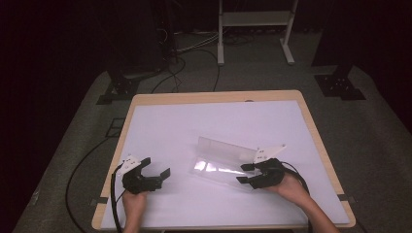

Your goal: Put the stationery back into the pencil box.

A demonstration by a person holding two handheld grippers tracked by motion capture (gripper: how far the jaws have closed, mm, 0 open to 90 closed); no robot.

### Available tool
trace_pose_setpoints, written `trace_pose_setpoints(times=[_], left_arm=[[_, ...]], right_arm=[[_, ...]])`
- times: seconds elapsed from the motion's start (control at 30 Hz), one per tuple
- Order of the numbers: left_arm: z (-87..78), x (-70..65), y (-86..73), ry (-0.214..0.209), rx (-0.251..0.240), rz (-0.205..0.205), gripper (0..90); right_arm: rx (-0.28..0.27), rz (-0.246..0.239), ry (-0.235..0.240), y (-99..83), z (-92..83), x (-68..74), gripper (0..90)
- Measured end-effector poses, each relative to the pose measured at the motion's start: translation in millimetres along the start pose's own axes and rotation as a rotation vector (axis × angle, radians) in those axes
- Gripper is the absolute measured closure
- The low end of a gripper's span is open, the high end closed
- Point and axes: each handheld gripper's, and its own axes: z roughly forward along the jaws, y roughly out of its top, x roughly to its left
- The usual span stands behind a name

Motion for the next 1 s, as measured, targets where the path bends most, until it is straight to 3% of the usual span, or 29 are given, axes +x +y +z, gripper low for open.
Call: trace_pose_setpoints(times=[0.4,1.0], left_arm=[[0.0,-0.1,0.0,0.001,0.002,0.002,0.0],[0.8,-1.0,0.2,0.006,0.008,0.008,0.0]], right_arm=[[-0.050,0.041,-0.077,-16.1,-37.7,-9.2,48.0],[-0.055,0.065,-0.133,-32.4,-63.8,-17.5,47.3]])
